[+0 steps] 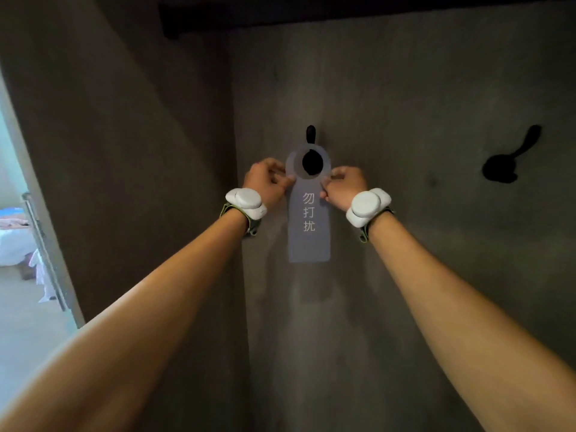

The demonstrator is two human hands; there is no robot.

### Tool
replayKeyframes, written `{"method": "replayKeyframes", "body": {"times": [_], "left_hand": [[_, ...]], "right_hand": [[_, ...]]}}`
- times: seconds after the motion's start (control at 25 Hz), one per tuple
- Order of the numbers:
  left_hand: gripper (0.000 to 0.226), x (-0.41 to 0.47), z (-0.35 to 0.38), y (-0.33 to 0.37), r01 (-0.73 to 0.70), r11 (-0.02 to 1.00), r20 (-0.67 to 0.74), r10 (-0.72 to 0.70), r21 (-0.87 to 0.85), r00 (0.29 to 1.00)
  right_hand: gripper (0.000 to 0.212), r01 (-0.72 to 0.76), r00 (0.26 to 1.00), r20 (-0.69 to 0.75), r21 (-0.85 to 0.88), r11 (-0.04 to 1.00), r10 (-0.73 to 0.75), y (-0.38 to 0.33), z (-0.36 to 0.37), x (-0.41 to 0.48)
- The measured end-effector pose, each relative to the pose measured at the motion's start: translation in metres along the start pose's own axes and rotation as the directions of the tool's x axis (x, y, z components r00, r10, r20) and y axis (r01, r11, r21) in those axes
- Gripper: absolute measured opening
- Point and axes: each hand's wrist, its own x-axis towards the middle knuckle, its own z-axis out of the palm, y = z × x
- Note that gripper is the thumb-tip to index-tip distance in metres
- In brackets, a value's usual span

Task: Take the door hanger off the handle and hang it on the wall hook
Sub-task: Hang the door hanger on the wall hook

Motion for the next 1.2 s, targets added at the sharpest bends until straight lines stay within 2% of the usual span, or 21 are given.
{"method": "replayKeyframes", "body": {"times": [0.08, 0.24, 0.36, 0.48, 0.64, 0.76, 0.92, 1.0, 1.04, 1.12, 1.2], "left_hand": [[0.028, 0.018, -0.004, 0.009, -0.040, 0.999, -0.050, 0.040, -0.011, 0.998], [0.028, 0.050, -0.010, 0.018, -0.146, 0.989, -0.100, 0.145, -0.007, 0.984], [0.027, 0.067, -0.011, 0.014, -0.179, 0.984, -0.086, 0.178, -0.005, 0.980], [0.029, 0.080, -0.010, 0.008, -0.130, 0.990, -0.015, 0.130, -0.051, 0.991], [0.033, 0.088, -0.005, 0.006, -0.082, 0.992, 0.031, 0.085, -0.094, 0.996], [0.048, 0.092, 0.001, 0.003, -0.043, 0.989, 0.054, 0.051, -0.139, 0.997], [0.044, 0.096, 0.008, -0.012, -0.013, 0.998, 0.088, 0.018, -0.055, 0.996], [0.048, 0.094, 0.016, -0.021, -0.003, 0.997, 0.087, 0.010, -0.077, 0.996], [0.050, 0.094, 0.020, -0.026, 0.002, 0.995, 0.087, 0.007, -0.101, 0.996], [0.046, 0.095, 0.028, -0.037, 0.031, 0.991, 0.104, -0.018, -0.130, 0.994], [0.033, 0.095, 0.033, -0.048, 0.044, 0.995, 0.117, -0.033, -0.091, 0.993]], "right_hand": [[0.029, 0.018, 0.999, -0.035, 0.007, 1.000, -0.017, -0.010, 0.000, 0.017], [0.023, 0.022, 0.994, -0.113, 0.085, 0.996, -0.012, -0.027, 0.000, 0.043], [0.016, 0.022, 0.991, -0.135, 0.050, 0.998, -0.015, -0.032, 0.003, 0.060], [0.012, 0.007, 0.995, -0.102, -0.015, 1.000, -0.009, -0.034, 0.006, 0.071], [0.028, -0.006, 0.998, -0.065, -0.196, 0.981, -0.007, -0.032, 0.011, 0.076], [0.030, -0.067, 0.993, -0.106, -0.122, 0.990, 0.054, -0.026, 0.014, 0.075], [0.030, -0.101, 0.994, -0.057, -0.086, 0.991, 0.096, -0.016, 0.015, 0.075], [0.012, -0.123, 0.992, -0.028, -0.102, 0.987, 0.120, -0.008, 0.016, 0.075], [0.010, -0.135, 0.991, -0.003, -0.110, 0.985, 0.136, -0.003, 0.016, 0.075], [0.029, -0.171, 0.984, 0.023, -0.122, 0.978, 0.175, 0.009, 0.019, 0.076], [0.022, -0.174, 0.985, -0.004, -0.114, 0.978, 0.175, 0.019, 0.023, 0.073]]}}
